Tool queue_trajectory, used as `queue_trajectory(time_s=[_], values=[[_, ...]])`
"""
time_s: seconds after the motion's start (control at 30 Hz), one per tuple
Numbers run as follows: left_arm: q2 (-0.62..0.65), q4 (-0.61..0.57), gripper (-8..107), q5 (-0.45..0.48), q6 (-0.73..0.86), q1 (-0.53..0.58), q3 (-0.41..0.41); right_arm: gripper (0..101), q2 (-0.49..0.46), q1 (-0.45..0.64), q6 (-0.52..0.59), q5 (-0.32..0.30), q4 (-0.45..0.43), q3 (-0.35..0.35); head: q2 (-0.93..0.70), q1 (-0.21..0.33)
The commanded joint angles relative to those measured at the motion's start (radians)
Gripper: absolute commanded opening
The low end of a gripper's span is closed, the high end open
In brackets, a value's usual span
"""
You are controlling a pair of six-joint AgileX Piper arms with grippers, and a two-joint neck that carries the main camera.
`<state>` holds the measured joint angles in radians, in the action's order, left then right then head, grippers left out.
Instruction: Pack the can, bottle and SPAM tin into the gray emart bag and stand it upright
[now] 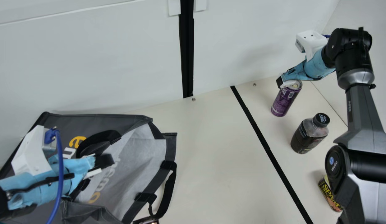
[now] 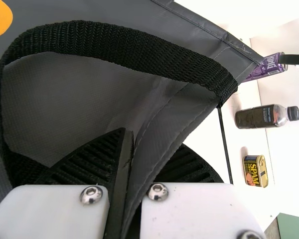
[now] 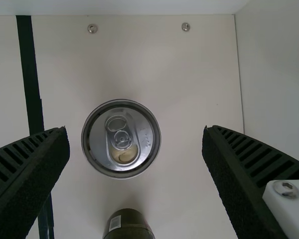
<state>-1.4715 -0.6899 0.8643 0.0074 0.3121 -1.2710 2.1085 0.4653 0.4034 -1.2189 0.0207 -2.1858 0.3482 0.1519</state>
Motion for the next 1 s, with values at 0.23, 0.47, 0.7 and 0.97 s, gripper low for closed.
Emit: queue_trajectory(time_s=[0.23, 0.47, 0.7, 0.97], values=[[0.000, 0.000, -8, 0.000, 0.000, 0.000, 0.000, 95, 0.032, -0.005, -0.023, -0.001, 0.005, 0.012, 0.001, 0.023], [0.000, 0.000, -8, 0.000, 0.000, 0.000, 0.000, 55, 0.043, -0.004, -0.033, -0.001, 0.021, 0.025, 0.001, 0.023], [0.000, 0.000, -8, 0.000, 0.000, 0.000, 0.000, 8, 0.038, -0.001, -0.030, -0.001, 0.039, 0.031, 0.001, 0.023], [0.000, 0.000, -8, 0.000, 0.000, 0.000, 0.000, 0, 0.017, 0.004, 0.015, -0.001, 0.059, 0.016, 0.001, 0.023]])
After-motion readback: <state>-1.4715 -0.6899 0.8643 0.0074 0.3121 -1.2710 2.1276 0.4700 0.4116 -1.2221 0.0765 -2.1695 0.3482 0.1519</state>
